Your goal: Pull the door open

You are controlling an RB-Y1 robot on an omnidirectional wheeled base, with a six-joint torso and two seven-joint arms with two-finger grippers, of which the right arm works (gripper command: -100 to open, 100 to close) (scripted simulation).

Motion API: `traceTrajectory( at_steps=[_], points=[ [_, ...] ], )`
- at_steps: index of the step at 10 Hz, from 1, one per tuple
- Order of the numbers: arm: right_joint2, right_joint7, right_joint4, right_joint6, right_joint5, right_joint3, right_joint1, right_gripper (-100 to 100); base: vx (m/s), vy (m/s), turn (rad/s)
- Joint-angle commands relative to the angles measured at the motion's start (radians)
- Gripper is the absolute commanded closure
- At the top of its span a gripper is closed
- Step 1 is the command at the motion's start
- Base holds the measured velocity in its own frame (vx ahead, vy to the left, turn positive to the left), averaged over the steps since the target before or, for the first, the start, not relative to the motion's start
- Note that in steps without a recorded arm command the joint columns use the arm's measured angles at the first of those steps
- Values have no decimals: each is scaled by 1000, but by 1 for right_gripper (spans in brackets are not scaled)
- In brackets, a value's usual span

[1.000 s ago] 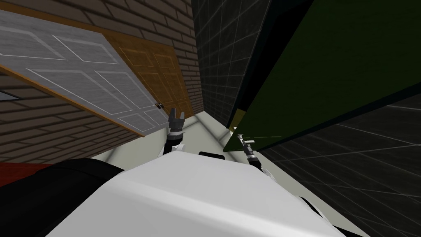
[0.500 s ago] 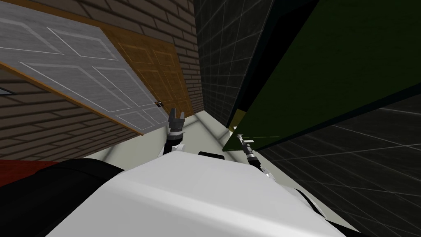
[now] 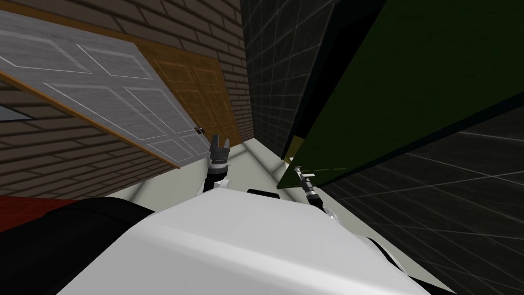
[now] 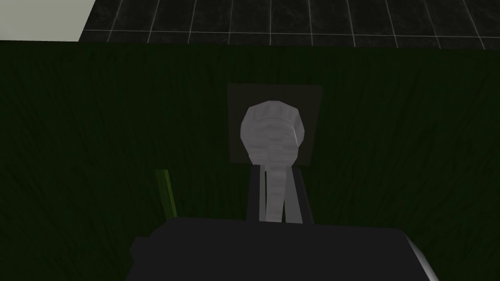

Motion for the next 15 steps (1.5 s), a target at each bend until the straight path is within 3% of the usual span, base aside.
traceTrajectory(
  at_steps=[1, 3, 4, 6, 7, 10, 11, 12, 15],
  points=[
    [11, 8, 28, 3, 1, 18, -34, 100, -88, -76, 2],
    [11, 8, -18, 3, 1, 18, -34, 100, -82, -57, 26],
    [11, 8, 28, 3, 1, 18, -34, 100, 0, 0, 0],
    [12, 9, 30, 7, 1, 22, -41, 100, -3, -4, -8],
    [17, 13, 36, 18, 1, 34, -61, 100, -55, -91, 9],
    [21, 17, 43, 30, 1, 47, -83, 100, -89, -119, 38],
    [21, 17, 43, 30, 1, 47, -83, 100, -36, -38, 4],
    [34, 17, 42, 32, 7, 55, -82, 100, -12, -1, 16],
    [38, 11, -8, 48, 18, 70, -57, 100, -156, -15, 43]
  ],
)
